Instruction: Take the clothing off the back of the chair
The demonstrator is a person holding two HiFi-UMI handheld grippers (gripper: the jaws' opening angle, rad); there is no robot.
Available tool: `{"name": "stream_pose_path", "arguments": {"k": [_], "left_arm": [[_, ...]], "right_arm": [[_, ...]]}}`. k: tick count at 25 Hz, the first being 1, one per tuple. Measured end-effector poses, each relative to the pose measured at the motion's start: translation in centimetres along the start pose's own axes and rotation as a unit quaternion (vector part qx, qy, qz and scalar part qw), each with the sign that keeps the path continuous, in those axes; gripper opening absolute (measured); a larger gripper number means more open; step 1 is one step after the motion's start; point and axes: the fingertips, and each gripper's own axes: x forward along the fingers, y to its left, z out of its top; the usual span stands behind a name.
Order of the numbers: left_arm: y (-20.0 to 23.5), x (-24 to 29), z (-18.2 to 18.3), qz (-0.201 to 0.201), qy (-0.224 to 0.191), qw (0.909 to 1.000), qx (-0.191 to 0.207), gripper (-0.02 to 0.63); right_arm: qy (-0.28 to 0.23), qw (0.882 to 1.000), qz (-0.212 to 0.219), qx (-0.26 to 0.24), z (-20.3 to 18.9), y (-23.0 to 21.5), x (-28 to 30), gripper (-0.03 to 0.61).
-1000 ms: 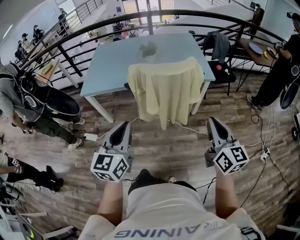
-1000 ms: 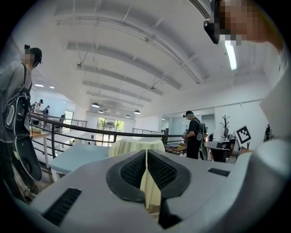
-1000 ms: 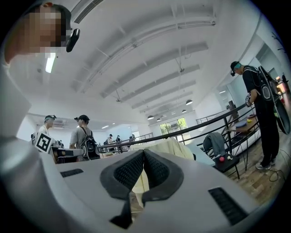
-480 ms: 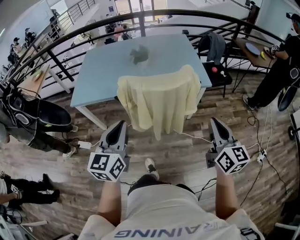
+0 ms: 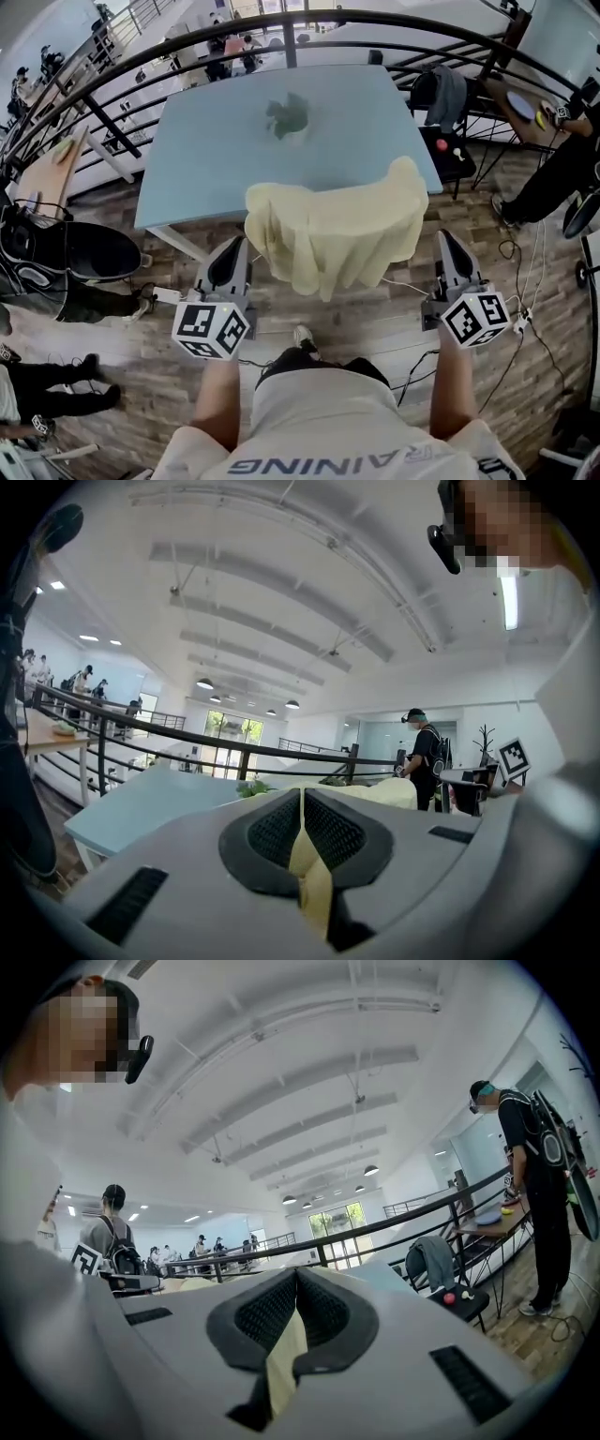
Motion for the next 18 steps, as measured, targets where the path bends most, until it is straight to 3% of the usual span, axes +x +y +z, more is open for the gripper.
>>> {"name": "stream_pose_path", "arguments": {"k": [4, 8, 14, 18], "left_arm": [[2.5, 2.3, 0.4, -0.004, 0.005, 1.0000, -0.005, 0.041], [4.8, 4.8, 0.0, -0.017, 0.025, 0.9990, -0.033, 0.041], [6.7, 7.4, 1.1, 0.003, 0.065, 0.9959, -0.063, 0.045], [6.0, 9.0, 0.5, -0.033, 0.131, 0.9869, -0.088, 0.179]], "right_arm": [[-0.011, 1.000, -0.005, -0.004, 0.9, -0.3, 2.8, 0.023], [0.010, 1.000, 0.001, -0.009, 0.4, -2.7, 5.7, 0.023], [0.103, 0.991, 0.082, -0.033, 0.8, -5.4, 11.8, 0.023], [0.163, 0.972, 0.141, -0.094, 0.8, -7.7, 15.7, 0.047]]}}
